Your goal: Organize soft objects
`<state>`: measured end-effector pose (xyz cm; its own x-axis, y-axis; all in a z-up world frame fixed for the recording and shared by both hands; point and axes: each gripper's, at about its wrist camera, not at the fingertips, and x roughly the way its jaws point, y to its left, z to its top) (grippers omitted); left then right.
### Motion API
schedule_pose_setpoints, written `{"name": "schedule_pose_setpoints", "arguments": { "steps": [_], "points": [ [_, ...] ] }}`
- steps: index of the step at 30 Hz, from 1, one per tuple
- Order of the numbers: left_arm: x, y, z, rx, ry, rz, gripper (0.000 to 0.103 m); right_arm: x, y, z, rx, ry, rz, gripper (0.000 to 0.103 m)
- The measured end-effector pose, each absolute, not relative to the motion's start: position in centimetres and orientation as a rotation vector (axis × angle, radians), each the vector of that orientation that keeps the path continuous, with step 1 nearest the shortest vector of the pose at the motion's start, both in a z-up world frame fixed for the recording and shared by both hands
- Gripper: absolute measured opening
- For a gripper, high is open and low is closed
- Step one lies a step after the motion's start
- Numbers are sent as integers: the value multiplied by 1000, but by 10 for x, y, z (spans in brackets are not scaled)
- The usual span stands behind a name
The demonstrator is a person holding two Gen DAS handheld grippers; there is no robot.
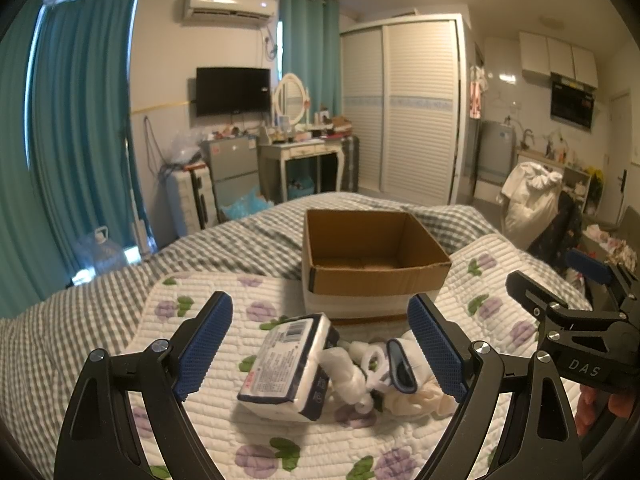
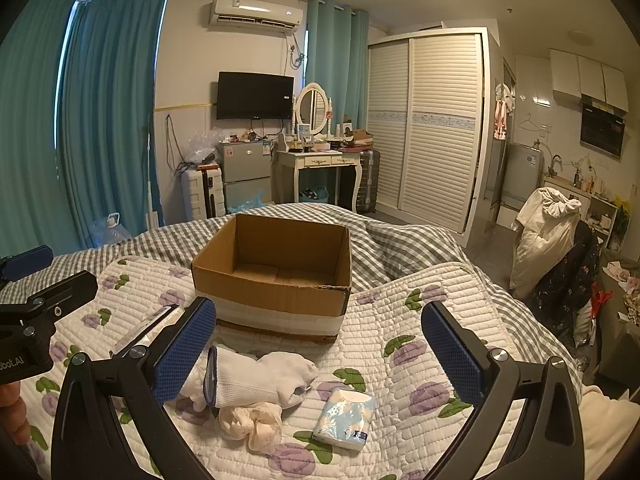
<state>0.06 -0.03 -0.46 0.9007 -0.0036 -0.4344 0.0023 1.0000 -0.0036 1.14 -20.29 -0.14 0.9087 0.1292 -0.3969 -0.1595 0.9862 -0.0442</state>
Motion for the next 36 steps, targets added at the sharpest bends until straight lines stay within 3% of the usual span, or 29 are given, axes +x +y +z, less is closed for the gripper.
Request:
{"name": "schedule_pose_setpoints", "arguments": {
  "steps": [36],
  "points": [
    [1, 0, -5, -1, 454, -6, 91, 10, -201, -3, -82, 409, 148, 103]
  ]
}}
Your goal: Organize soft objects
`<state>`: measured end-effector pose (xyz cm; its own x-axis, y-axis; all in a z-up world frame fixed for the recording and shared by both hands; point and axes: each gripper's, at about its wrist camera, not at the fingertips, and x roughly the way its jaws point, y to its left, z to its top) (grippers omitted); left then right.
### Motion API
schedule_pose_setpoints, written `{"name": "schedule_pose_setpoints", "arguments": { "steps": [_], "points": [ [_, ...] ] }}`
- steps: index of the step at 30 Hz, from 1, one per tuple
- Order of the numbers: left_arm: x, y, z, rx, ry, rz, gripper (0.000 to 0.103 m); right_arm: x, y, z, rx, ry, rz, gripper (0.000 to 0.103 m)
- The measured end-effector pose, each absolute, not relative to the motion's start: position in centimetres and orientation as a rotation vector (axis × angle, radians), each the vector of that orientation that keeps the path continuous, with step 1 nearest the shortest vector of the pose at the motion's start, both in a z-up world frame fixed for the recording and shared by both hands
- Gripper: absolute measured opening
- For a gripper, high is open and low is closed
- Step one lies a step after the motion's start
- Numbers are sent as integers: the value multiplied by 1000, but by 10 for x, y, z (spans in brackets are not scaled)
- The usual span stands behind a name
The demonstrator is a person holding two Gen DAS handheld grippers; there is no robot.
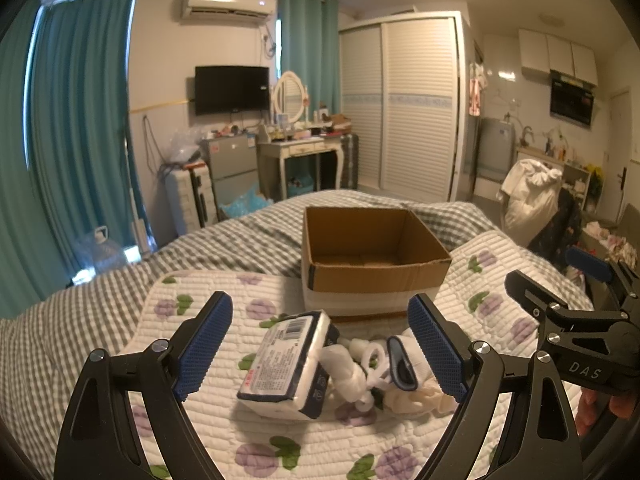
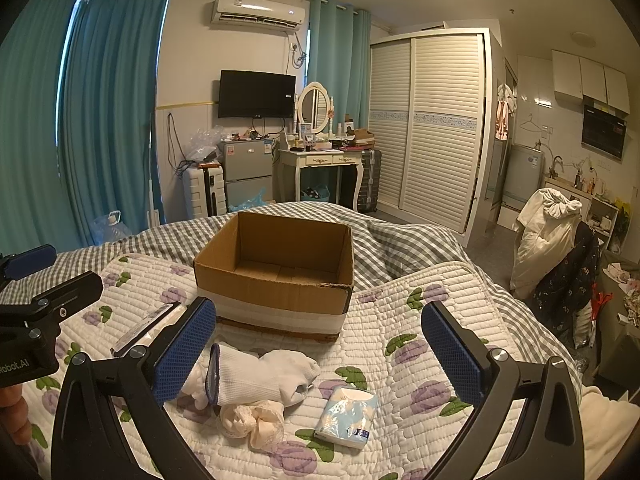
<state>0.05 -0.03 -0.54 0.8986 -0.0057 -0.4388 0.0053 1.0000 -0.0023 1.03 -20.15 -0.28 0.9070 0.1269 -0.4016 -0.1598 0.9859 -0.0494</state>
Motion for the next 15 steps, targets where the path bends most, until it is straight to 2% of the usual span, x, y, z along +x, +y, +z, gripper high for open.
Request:
{"name": "schedule_pose_setpoints", "arguments": {
  "steps": [15],
  "points": [
    [-5, 1, -6, -5, 445, -5, 91, 8, -200, -6, -85, 405, 150, 103]
  ]
}}
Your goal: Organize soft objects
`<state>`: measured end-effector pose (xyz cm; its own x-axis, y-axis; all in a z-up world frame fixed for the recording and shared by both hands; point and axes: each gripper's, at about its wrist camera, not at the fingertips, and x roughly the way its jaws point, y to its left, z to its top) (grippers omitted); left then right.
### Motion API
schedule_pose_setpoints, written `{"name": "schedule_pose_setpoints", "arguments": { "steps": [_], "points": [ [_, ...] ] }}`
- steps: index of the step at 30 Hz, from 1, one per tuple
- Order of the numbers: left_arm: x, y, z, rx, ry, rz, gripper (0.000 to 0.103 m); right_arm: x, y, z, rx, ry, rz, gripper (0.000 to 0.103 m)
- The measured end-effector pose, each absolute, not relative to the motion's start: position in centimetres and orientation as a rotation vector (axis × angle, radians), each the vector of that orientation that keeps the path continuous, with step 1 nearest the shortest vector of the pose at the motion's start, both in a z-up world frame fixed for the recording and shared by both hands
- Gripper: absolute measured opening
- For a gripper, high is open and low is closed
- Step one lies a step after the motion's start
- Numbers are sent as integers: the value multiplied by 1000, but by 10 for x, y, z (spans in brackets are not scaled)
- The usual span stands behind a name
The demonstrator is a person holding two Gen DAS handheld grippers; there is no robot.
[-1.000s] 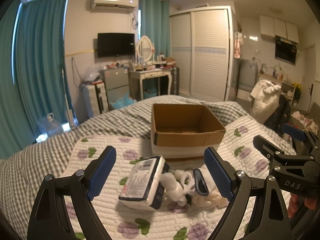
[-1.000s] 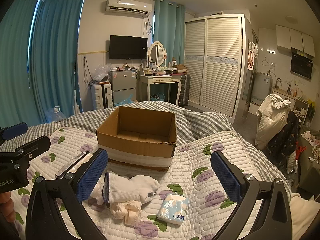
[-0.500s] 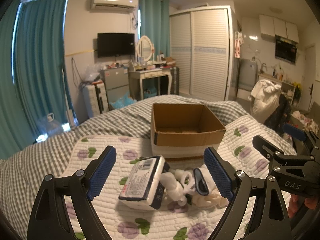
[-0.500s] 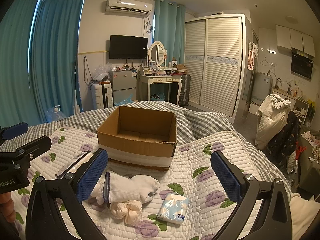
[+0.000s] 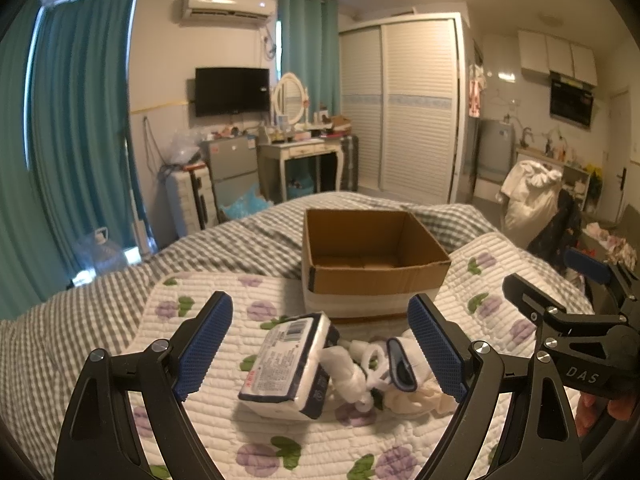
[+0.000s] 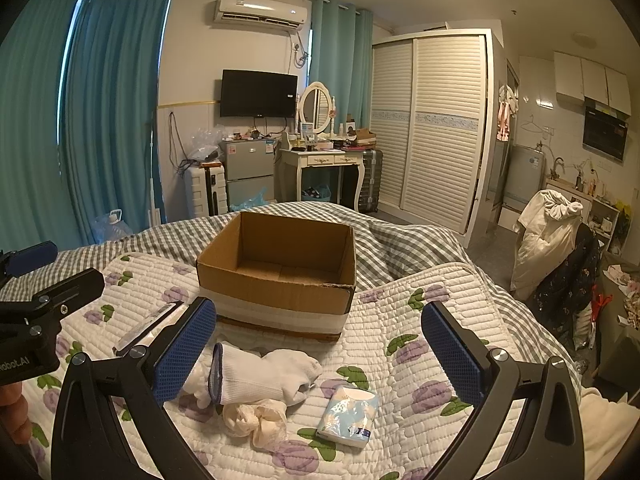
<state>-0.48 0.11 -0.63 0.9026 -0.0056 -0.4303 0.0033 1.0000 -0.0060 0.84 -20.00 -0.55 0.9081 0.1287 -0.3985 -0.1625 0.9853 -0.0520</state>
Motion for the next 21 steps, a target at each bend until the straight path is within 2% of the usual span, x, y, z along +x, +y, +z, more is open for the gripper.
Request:
{"name": "schedule_pose_setpoints", "arguments": {
  "steps": [8, 13, 21],
  "points": [
    [-5, 18, -2, -12, 460, 37, 91, 10, -189, 1, -145, 418, 180, 103],
    [9, 23, -34, -6, 571, 64, 91, 31, -181, -16, -168, 506, 217, 103],
    [40, 26, -96, -27, 780, 82, 89, 67, -161, -73, -225, 662, 282, 103]
  ]
}}
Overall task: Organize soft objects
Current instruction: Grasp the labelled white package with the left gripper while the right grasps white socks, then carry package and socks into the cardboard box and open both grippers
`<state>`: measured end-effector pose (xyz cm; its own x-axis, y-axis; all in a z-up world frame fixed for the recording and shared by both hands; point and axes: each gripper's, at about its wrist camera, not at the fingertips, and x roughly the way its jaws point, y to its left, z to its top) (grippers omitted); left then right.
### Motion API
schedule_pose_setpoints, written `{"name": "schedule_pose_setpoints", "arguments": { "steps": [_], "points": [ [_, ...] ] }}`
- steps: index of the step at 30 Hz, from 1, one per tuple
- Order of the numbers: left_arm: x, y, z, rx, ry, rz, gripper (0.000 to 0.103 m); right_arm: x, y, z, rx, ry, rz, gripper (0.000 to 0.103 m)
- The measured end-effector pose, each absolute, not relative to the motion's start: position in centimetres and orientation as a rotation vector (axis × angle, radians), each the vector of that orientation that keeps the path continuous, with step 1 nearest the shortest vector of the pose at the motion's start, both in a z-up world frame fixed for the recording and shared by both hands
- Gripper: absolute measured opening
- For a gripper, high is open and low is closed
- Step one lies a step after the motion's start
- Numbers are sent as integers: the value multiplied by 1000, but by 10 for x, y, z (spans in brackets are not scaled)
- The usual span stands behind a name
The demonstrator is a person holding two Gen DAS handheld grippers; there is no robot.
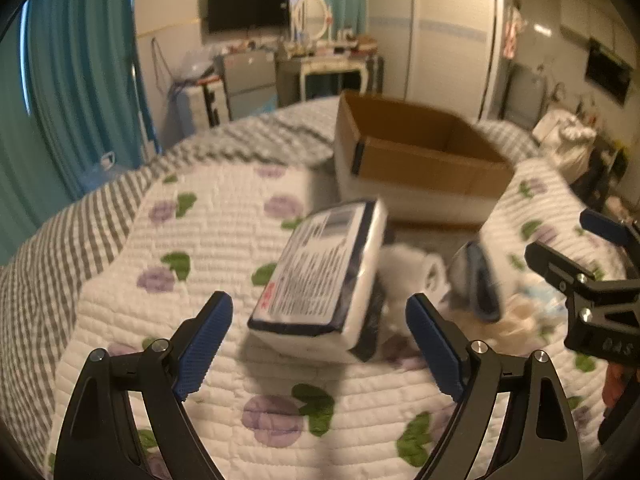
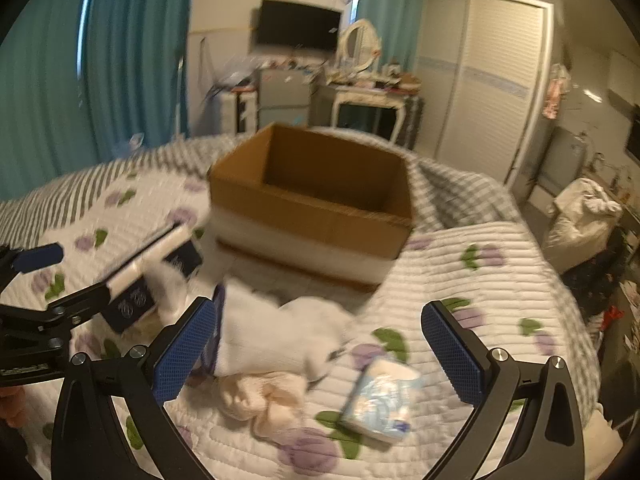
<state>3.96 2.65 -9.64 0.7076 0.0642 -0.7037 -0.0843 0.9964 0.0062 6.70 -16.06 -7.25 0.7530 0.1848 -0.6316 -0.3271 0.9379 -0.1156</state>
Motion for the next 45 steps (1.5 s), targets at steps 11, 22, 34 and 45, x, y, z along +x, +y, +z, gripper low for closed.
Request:
{"name": "schedule_pose_setpoints", "arguments": {
  "steps": [11, 22, 34, 45],
  "points": [
    [52, 9, -126, 69, 875, 51, 89, 92, -143, -117, -197, 820, 406, 66],
    [67, 20, -134, 101, 833, 87, 88, 90, -149, -109, -104, 808, 468, 28],
    [52, 15, -102, 86, 789, 36, 49, 84, -173, -64, -67, 729, 505, 7],
    [51, -5, -9, 21, 619, -11, 49, 99, -193, 22, -33, 563, 540, 5]
  ]
}}
